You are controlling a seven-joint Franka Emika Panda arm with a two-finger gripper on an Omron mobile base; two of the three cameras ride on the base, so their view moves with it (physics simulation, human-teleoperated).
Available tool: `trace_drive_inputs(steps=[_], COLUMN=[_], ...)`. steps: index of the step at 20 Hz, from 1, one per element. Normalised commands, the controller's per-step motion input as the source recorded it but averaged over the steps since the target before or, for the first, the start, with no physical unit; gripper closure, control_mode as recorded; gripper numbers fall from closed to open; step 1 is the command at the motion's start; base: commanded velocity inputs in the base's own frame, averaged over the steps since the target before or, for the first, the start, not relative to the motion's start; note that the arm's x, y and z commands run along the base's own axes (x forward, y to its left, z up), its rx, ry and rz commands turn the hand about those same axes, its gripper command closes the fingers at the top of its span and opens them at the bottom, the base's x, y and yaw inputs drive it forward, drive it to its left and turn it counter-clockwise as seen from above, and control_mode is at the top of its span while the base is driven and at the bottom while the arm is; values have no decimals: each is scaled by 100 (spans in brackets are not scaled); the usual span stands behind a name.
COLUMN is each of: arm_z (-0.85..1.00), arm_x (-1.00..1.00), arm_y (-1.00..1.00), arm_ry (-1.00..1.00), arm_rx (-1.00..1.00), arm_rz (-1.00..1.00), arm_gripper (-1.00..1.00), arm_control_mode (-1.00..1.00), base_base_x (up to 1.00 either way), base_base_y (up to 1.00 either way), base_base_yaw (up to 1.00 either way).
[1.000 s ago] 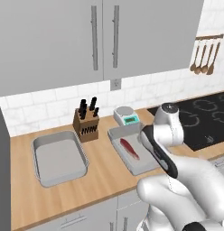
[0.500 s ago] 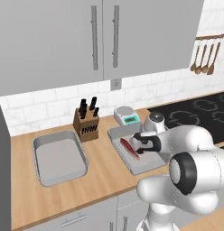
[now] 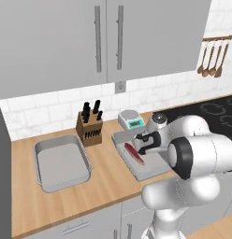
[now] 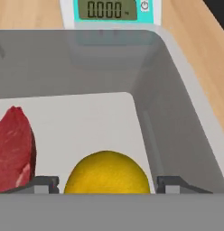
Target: Place one lemon and one steak in each tupperware on the nearby counter, to pack two identical lunches.
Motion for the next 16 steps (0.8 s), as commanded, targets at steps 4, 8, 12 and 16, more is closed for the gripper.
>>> trace_drive_inputs(steps=[4,8,12,16], arm_z=[41,78,66,39], arm_x=[-12,-70,-100,-100], arm_y=[6,2,0,0], arm_ry=[-5,-13,-17,-11], arm_rx=[0,0,0,0], arm_rz=[0,0,0,0], arm_gripper=[-100,-100,-100,-100], arm_control_mode=[-100,-100,-100,-100], base_base_x=[0,0,0,0], base_base_y=[0,0,0,0], base_base_yaw=[0,0,0,0])
